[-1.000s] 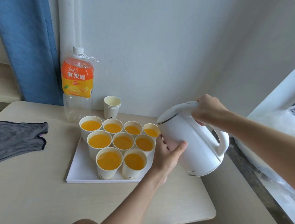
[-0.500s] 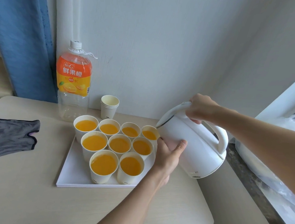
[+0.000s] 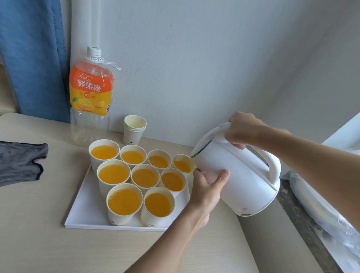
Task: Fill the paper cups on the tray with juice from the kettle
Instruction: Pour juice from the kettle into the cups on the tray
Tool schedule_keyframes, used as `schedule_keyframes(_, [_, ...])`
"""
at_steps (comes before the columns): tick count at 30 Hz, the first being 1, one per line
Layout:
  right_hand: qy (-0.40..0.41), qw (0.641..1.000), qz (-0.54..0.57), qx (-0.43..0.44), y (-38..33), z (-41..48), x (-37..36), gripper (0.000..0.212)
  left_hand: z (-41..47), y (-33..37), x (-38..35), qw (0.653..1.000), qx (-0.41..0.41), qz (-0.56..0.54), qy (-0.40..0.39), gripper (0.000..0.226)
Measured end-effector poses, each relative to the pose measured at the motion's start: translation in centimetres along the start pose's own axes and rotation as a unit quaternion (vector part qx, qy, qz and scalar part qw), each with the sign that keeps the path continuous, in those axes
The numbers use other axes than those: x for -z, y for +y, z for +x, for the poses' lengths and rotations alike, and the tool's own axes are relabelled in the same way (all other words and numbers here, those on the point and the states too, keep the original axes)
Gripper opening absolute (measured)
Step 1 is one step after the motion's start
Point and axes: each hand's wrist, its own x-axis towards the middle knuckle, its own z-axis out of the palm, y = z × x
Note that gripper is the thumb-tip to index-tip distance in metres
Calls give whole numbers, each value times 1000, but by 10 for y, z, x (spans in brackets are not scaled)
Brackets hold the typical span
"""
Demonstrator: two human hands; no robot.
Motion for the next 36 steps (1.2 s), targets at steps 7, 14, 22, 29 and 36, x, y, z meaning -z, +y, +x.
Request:
schedule_keyframes(7, [0, 1000, -14, 9, -5, 4, -1, 21, 3, -2, 1, 1000, 9, -11, 1, 56])
schedule_keyframes(14, [-1, 1000, -19, 14, -5, 5, -2, 19, 6, -6, 2, 1000, 13, -19, 0, 57])
schedule_keyframes(22, [-6, 999, -29, 16, -5, 5, -3, 20, 8, -12, 2, 1000, 17, -16, -13, 67])
schedule_keyframes(29, [-9, 1000, -24, 13, -4, 2, -2, 19, 8, -13, 2, 1000, 20, -18, -11, 64])
schedule_keyframes(36, [-9, 1000, -22, 10, -4, 2, -3, 20, 6, -11, 3, 999, 27, -18, -16, 67])
